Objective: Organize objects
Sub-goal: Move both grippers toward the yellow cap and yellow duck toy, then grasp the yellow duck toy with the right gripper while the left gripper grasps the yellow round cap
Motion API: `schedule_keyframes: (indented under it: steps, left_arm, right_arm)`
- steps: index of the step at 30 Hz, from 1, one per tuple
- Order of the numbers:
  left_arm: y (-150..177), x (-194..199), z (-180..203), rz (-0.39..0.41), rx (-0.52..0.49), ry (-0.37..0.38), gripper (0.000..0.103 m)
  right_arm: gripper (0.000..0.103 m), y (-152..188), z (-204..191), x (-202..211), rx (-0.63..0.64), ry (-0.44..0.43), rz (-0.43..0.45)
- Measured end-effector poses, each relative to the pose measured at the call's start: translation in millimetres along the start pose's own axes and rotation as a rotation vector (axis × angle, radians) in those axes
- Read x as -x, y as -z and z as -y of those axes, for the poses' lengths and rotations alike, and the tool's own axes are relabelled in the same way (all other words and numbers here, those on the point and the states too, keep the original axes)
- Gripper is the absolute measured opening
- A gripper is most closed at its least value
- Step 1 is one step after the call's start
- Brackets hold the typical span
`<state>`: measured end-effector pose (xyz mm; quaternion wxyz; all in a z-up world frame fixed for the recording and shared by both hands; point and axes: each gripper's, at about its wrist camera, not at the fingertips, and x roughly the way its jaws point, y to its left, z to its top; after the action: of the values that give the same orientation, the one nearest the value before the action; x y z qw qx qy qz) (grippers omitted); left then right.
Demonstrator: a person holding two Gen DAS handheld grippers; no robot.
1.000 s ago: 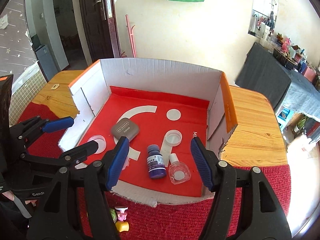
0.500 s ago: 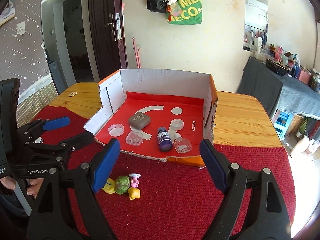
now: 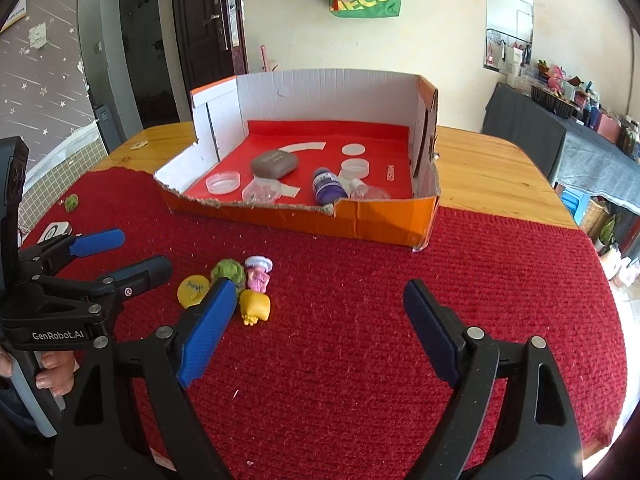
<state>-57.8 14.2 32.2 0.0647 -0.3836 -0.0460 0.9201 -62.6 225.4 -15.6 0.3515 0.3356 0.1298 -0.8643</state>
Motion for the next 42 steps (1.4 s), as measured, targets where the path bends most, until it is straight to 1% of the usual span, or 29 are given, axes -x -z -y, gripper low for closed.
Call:
schedule_keyframes:
  steps: [8, 11, 16, 22, 24, 27, 31, 35, 38, 40, 42]
  left_arm:
    - [8.6, -6.3, 1.6, -0.043, -0.018, 0.02, 0.095]
    - [8.2, -9.9, 5.1, -0.062, -0.038, 0.032, 0.095]
    - [5.2, -14.7, 12.3, -0.071, -0.075, 0.029, 0.095]
    - [1.2, -20.5, 12.0, -0.086, -0.109, -0.026, 0.095]
    - [-0.6, -19.8, 3.3, -0.084, -0.093, -0.042, 0.095]
    - [-3.4, -20.2, -8.7, -0.094, -0.071, -0.043, 0.095]
    - [-4.4, -20.5, -11.9, -0.101, -0.084, -0.042, 0.095]
    - [-4.8, -20.4, -12.8, -0.111, -0.087, -0.028, 0.095]
    - [-6.6, -20.5, -13.6, -0.118, -0.083, -0.001, 0.095]
    - [-7.7, -20.6, -13.4, -0.12, -0.086, 0.014, 0.095]
    - [-8.3, -21.6, -11.4, -0.127, -0.098, 0.024, 0.095]
  right_arm:
    - [0.086, 10.8, -2.7, -15.0, 0.014, -0.009, -0.042]
    - [0.086, 12.2, 1.0, -16.5, 0.0, -0.017, -0.045]
    - [0.086, 12.9, 11.1, -15.2, -0.028, -0.042, -0.048]
    - [0.086, 11.9, 18.1, -15.5, -0.037, -0.057, -0.051]
    - [0.086, 11.3, 17.6, -16.9, -0.029, -0.069, -0.054]
    - [0.086, 10.0, 13.6, -20.5, -0.004, -0.097, -0.065]
    - [0.086, 8.4, 3.1, -28.3, 0.036, -0.123, -0.091]
    - [0.086, 7.4, -5.1, -38.5, 0.07, -0.106, -0.125]
    - [0.086, 5.2, -6.7, -44.1, 0.1, -0.055, -0.143]
    - [0.086, 3.4, -3.1, -45.3, 0.097, -0.036, -0.144]
    - [0.086, 1.4, 4.3, -45.7, 0.072, -0.039, -0.145]
